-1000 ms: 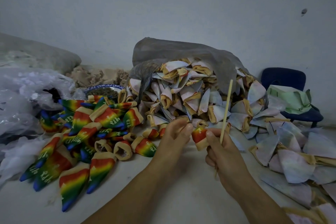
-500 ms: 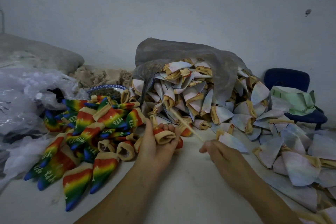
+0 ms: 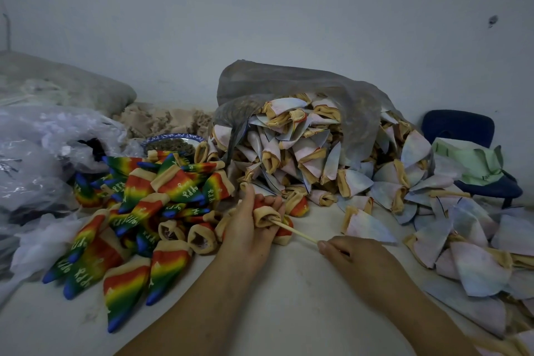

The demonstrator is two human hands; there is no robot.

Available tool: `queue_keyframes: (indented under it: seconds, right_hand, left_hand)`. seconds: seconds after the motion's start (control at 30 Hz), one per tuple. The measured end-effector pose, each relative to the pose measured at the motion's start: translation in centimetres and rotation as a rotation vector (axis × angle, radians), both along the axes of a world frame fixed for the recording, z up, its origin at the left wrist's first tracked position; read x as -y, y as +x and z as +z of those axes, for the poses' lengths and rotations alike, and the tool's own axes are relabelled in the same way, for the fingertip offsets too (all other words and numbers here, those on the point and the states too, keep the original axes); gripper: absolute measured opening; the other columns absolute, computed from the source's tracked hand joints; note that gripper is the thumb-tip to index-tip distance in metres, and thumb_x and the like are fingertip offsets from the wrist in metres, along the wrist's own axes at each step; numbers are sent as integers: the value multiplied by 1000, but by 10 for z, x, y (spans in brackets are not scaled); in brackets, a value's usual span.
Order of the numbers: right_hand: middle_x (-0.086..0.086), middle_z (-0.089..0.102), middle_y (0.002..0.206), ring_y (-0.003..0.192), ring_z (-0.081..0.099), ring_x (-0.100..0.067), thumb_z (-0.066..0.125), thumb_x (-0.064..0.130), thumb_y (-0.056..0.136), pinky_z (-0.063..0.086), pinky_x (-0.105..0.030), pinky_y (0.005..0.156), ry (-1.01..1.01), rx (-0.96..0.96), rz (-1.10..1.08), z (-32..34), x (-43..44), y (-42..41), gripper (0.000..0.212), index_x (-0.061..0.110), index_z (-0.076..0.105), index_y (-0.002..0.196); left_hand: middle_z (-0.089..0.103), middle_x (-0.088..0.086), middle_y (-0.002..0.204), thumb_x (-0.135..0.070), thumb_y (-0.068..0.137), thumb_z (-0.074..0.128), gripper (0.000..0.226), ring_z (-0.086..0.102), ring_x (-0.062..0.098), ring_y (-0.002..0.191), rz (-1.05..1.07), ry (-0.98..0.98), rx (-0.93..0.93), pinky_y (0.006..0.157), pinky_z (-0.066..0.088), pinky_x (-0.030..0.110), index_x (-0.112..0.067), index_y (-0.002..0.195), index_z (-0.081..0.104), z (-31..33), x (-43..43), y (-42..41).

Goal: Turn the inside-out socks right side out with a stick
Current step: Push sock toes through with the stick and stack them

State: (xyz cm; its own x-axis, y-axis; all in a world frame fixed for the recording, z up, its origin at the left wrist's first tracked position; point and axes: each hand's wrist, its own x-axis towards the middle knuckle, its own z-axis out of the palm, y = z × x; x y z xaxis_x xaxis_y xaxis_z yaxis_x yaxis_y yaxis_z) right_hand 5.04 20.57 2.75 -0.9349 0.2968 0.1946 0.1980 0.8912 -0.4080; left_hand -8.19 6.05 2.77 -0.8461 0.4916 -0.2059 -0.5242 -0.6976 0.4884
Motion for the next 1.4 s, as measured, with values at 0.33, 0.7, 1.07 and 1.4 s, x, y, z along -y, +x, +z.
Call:
queue_keyframes:
  seconds: [0.33,0.7,1.07,1.4]
  right_hand:
    - [3,43,57,58,46,-9,35,55,96,39,-29,58,51,-20,-16,4,14,0,47,25,35,59]
    - [-4,58,70,64,54,-13,38,59,89,42,-31,59,3,-112,30,4,8,1,47,19,58,75]
    - [5,54,67,67,55,-10,30,54,97,43,-31,60,-1,-55,14,2,30,-2,30,31,49,95]
    - [5,45,56,58,49,-10,32,48,99,34,-28,52,-33,-110,38,-6,42,-6,25,33,52,97]
  left_hand:
    - [73,11,77,-15,93,63,20,75,21,86,-47,-70,-156,67,59,30,-2,108,62,1,-2,3]
    - [59,3,66,-26,78,72,22,71,19,81,-265,59,-181,87,55,38,-13,61,65,4,4,9]
    - [64,1,68,-27,84,69,22,65,16,87,130,-79,-233,72,59,24,-7,88,60,1,-7,3]
    - [51,3,56,-26,101,50,39,68,15,69,81,-49,-201,66,57,28,-10,66,51,9,-8,10]
